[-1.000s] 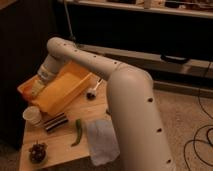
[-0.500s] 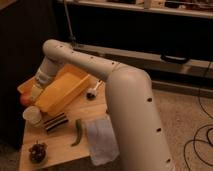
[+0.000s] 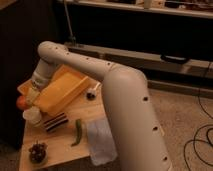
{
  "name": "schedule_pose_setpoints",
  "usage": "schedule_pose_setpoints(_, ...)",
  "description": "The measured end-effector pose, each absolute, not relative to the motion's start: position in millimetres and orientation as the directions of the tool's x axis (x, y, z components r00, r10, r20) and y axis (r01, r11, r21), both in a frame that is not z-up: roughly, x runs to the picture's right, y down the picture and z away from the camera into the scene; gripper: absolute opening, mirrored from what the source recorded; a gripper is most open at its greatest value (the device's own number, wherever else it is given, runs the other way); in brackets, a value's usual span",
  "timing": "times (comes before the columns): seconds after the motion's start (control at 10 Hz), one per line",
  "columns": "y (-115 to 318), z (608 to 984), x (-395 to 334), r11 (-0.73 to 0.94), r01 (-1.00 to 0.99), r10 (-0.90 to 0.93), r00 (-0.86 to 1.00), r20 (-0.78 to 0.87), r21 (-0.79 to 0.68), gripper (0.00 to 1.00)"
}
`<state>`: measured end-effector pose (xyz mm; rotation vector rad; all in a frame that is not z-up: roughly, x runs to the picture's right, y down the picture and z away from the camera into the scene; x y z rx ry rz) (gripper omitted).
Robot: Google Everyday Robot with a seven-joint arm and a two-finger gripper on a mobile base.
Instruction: Place apple in paper cup
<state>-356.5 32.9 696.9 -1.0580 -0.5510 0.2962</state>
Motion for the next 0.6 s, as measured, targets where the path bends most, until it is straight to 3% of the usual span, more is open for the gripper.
schedule_pose_setpoints(0.3,36.5,697.7,-359.7,0.463,0.03,0.479,0.832,0.279,-0.886,0.01)
schedule_pose_setpoints(0.6,38.2,698.7,-362.1,0.46,0.023,0.48,0.835,0.27,-0.888,0.23)
